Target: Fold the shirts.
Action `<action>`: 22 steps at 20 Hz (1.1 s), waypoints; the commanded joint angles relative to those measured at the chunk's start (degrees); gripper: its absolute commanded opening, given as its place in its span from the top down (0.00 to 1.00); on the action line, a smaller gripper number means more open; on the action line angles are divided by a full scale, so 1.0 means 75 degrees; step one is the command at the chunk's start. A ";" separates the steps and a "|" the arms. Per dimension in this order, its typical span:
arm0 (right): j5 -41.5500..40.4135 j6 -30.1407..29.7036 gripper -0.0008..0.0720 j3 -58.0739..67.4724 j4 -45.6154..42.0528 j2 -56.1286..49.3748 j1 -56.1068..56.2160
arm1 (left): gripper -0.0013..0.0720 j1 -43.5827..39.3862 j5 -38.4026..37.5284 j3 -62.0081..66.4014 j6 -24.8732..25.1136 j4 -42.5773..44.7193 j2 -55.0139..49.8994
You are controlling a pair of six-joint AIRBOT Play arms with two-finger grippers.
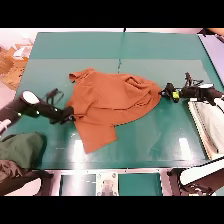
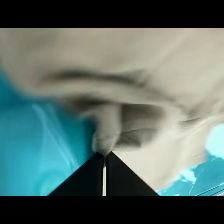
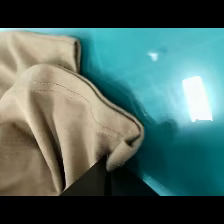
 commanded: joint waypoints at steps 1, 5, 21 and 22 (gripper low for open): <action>0.0973 -0.0198 0.97 0.0854 0.0743 0.0676 0.0015 | 0.95 0.0187 -0.0624 0.1676 0.0283 0.0023 0.0181; 0.1192 -0.0192 0.97 0.2413 0.1431 0.3048 -0.0195 | 0.95 0.0187 -0.0988 0.5158 0.0332 -0.0035 0.0764; -0.1498 0.0434 0.97 0.3928 0.0102 0.8349 -0.1708 | 0.95 0.0187 0.0758 1.0255 0.0892 0.1026 0.3086; -0.1355 0.0440 0.97 0.3637 0.0102 0.8274 -0.1708 | 0.95 0.0187 0.0749 0.9853 0.0851 0.1075 0.3086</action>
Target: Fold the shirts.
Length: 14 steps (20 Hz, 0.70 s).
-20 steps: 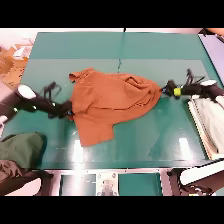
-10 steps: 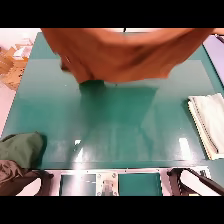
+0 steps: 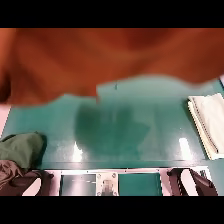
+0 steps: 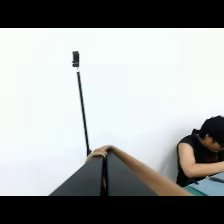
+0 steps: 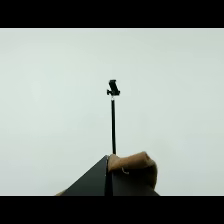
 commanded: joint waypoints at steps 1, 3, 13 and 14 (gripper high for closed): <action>0.0274 0.0274 0.97 -0.0764 -0.0353 0.0012 -0.0055 | 0.95 0.0006 -0.0012 -0.1026 -0.0210 0.0425 0.0085; 0.0425 0.0265 0.97 -0.1801 -0.0323 -0.0143 -0.0029 | 0.95 0.0006 -0.0070 -0.2069 -0.0204 0.0318 -0.0108; -0.1215 -0.0565 0.97 -0.5077 -0.0224 -0.4616 0.1725 | 0.95 0.0006 0.0268 -0.4430 0.0874 -0.1189 -0.5045; -0.1326 -0.0562 0.97 -0.4928 -0.0090 -0.5289 0.1734 | 0.95 0.0006 0.0568 -0.4430 0.0874 -0.1247 -0.5508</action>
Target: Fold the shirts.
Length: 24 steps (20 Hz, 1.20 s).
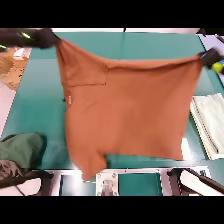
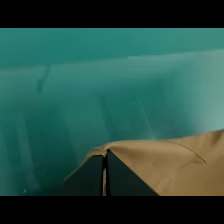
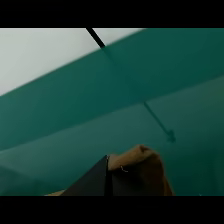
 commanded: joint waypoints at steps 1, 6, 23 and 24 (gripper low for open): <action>-0.0624 -0.0102 0.97 0.0055 0.0318 -0.2209 0.0268 | 0.95 0.0009 0.0746 -0.0204 0.0216 -0.0370 -0.1740; -0.0099 0.0143 0.97 0.1670 0.0641 -0.4293 0.0268 | 0.95 0.0017 0.1784 -0.0181 0.0216 -0.0356 -0.2608; 0.2556 0.1533 0.97 0.0487 -0.2430 -0.3468 -0.0230 | 0.95 0.0548 -0.1818 -0.1259 -0.0093 0.0790 -0.2611; 0.2559 0.1536 0.97 0.0425 -0.2433 -0.3465 -0.0219 | 0.95 0.0548 -0.1871 -0.1349 -0.0166 0.0799 -0.2611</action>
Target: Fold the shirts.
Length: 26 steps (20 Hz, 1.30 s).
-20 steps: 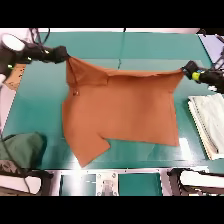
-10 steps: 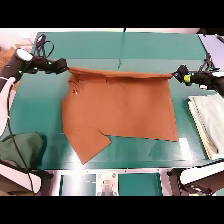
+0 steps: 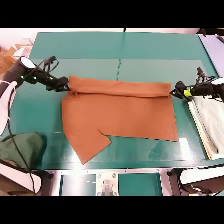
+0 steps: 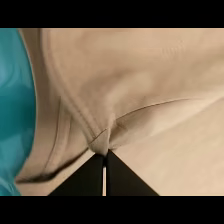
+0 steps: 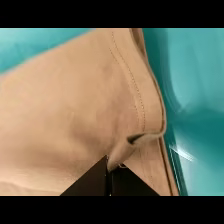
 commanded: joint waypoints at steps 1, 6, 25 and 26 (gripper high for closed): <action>0.0122 0.0131 0.97 -0.0338 -0.0213 0.0050 0.0029 | 0.95 -0.0023 -0.0286 -0.0399 -0.0189 0.0105 -0.0006; 0.0737 0.0440 0.97 -0.0341 -0.0233 0.0050 0.0047 | 0.95 -0.0023 -0.0708 -0.0440 -0.0224 0.0119 0.0003; 0.2363 0.3197 0.77 -0.4873 -0.3139 0.5799 -0.0213 | 0.30 0.0493 -0.1515 -0.6120 -0.1833 0.1282 0.5808; 0.2294 0.3348 0.66 -0.5368 -0.3139 0.6330 -0.0213 | 0.30 0.0493 -0.1142 -0.6907 -0.1944 0.1244 0.6365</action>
